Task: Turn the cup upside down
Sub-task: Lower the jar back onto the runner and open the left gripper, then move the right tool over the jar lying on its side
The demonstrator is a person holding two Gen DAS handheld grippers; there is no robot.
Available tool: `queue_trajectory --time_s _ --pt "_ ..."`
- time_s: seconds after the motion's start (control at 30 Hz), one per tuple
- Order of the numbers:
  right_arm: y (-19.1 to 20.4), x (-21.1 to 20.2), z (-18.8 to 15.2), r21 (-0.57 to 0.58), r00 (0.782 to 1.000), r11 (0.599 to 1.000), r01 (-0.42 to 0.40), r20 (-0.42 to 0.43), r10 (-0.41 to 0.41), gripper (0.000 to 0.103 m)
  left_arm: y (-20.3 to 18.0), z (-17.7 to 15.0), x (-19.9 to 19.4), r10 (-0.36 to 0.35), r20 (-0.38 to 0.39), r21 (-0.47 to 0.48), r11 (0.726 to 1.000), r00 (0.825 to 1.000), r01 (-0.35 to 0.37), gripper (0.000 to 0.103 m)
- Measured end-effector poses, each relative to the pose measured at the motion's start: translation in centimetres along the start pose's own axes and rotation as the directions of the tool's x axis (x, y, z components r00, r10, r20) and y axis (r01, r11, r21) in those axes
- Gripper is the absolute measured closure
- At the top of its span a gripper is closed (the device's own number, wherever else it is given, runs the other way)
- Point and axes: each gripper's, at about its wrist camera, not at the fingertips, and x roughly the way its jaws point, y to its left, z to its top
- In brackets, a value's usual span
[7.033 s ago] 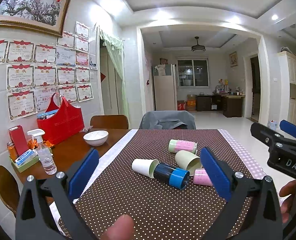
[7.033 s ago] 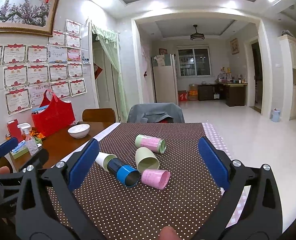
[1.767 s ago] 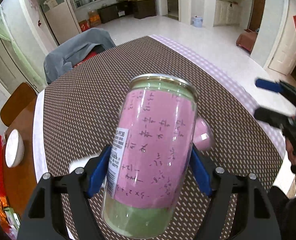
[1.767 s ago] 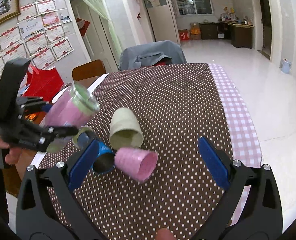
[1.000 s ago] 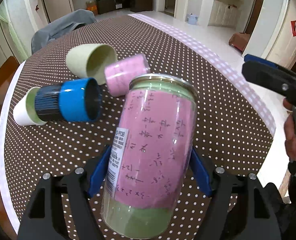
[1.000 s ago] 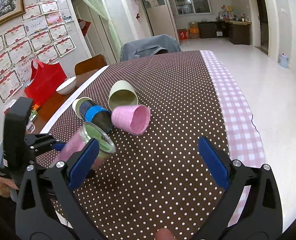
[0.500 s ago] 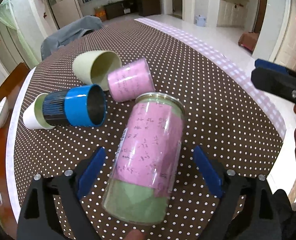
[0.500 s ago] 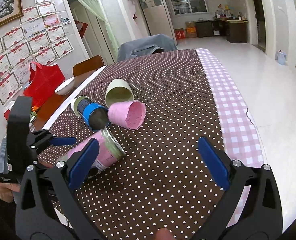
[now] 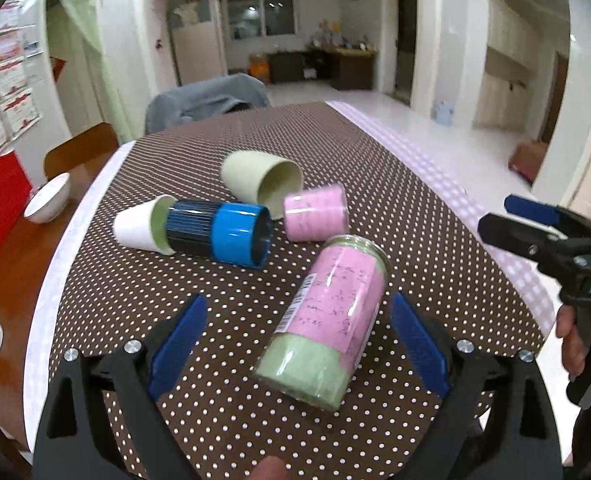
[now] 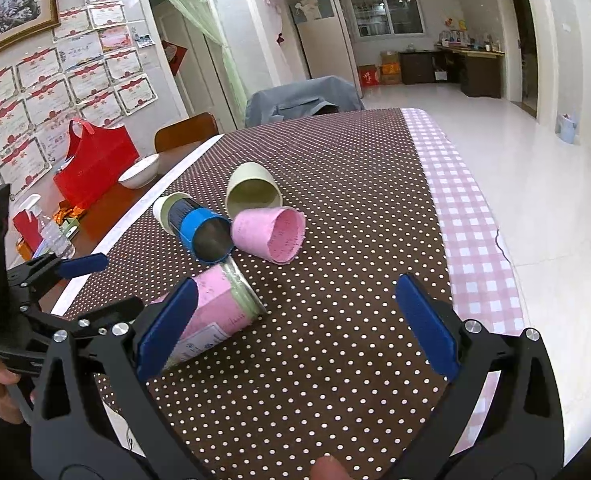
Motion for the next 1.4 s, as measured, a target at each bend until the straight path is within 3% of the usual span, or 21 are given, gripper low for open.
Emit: queue_trajectory --time_s 0.43,0.73,1.23,1.4 --pt "2.1 -0.9 0.5 -0.059 0.999 0.998 -0.034 0.022 0.035 0.006 0.9 -0.6 -5.3 0.104 0.118 -0.086 0.992 0.988 -0.094 0.012" --pt "3.4 -2.4 0.8 -0.111 0.993 0.989 -0.092 0.064 0.1 0.006 1.4 -0.7 -8.2 0.189 0.188 -0.142 0.976 0.964 -0.163 0.012" --pt "6.1 -3.8 0.5 -0.271 0.965 0.947 -0.173 0.148 0.218 0.006 1.6 -2.5 -11.2 0.263 0.251 -0.198 0.956 0.932 -0.216 0.012" --pt "6.8 -3.4 0.9 -0.315 0.967 0.93 -0.188 0.109 0.232 0.006 2.1 -2.9 -11.5 0.274 0.267 -0.229 0.949 0.924 -0.215 0.012"
